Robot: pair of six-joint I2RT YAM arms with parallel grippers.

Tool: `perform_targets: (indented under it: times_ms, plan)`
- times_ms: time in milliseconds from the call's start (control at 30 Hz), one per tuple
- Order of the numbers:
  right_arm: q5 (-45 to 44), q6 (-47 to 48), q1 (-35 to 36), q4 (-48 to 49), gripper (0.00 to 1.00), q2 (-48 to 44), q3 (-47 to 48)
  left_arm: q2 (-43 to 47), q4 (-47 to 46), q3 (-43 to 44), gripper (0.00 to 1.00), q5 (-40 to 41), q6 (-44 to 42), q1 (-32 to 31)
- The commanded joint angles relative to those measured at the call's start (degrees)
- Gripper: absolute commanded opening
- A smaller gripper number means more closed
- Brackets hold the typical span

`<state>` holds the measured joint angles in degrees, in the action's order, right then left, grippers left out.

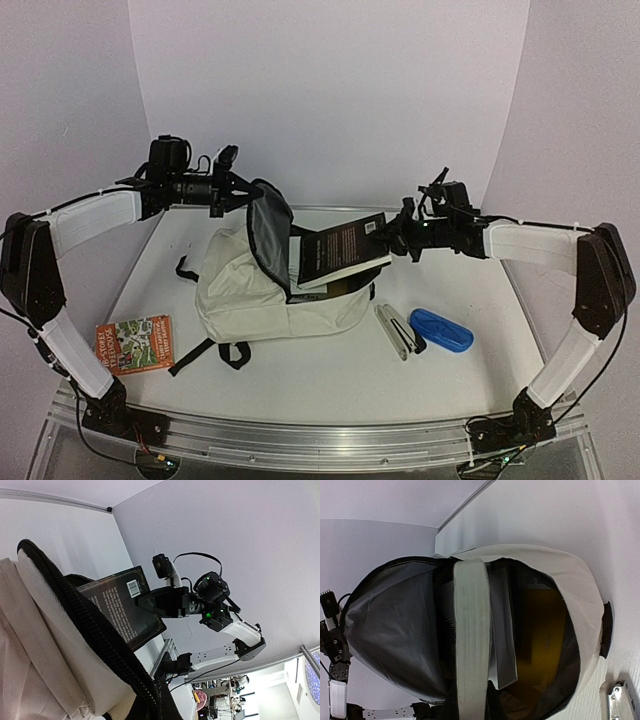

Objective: Pack the student bag
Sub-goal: Place the book in the student bag.

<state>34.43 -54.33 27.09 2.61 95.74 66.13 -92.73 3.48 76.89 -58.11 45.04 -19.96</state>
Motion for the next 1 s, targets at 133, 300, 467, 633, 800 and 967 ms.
perform_targets:
  times_ms: [133,300,467,633,800,967]
  plan:
    - [-6.0,-1.2,8.1,4.8,0.0,9.0,10.9,0.0,-7.8,2.5,0.0,-4.0,0.6,-1.9]
    - [-9.5,0.0,12.5,4.8,0.04,16.8,18.8,-1.3,-7.8,3.6,0.0,-3.9,0.5,-3.6]
    - [-11.1,2.7,15.4,2.7,0.2,21.7,25.4,-1.0,-7.3,2.9,0.0,-2.4,0.2,-4.0]
    - [-19.6,9.1,15.6,-5.3,0.41,19.3,26.2,0.0,-3.3,3.3,0.0,-0.2,-2.6,-3.9]
    - [-31.9,16.1,15.6,-12.7,0.52,12.7,23.0,0.9,2.1,3.9,0.0,1.8,-5.7,-3.9]
    - [-29.2,17.2,15.6,-13.2,0.48,10.2,18.6,1.0,4.3,4.1,0.0,2.4,-7.4,-3.8]
